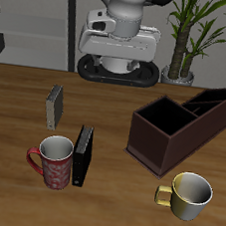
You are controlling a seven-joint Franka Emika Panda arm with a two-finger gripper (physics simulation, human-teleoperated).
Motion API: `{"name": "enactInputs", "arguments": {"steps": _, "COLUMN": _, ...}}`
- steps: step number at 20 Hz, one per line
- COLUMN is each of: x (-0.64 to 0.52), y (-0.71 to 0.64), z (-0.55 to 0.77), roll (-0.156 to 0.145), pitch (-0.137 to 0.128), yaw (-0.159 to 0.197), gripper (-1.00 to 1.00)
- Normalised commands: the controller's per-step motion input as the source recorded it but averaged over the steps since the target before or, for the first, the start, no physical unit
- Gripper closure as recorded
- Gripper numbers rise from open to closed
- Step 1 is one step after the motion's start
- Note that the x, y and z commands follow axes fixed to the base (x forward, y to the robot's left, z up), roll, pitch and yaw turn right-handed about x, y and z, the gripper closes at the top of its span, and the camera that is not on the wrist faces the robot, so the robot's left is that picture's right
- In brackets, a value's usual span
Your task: Place the yellow book into the left desk caddy's left compartment
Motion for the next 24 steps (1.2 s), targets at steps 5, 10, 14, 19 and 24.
{"name": "enactInputs", "arguments": {"steps": 5, "x": 0.14, "y": -0.34, "z": -0.07, "roll": 0.030, "pitch": 0.008, "yaw": 0.010, "gripper": -1.00}}
{"name": "enactInputs", "arguments": {"steps": 10, "x": -0.02, "y": -0.53, "z": -0.23, "roll": -0.070, "pitch": 0.006, "yaw": -0.018, "gripper": -1.00}}
{"name": "enactInputs", "arguments": {"steps": 14, "x": -0.17, "y": -0.43, "z": -0.17, "roll": -0.066, "pitch": -0.012, "yaw": -0.041, "gripper": -1.00}}
{"name": "enactInputs", "arguments": {"steps": 19, "x": -0.32, "y": -0.35, "z": -0.16, "roll": -0.014, "pitch": -0.024, "yaw": -0.030, "gripper": -1.00}}
{"name": "enactInputs", "arguments": {"steps": 24, "x": -0.35, "y": -0.36, "z": -0.24, "roll": -0.044, "pitch": -0.031, "yaw": 0.003, "gripper": -1.00}}
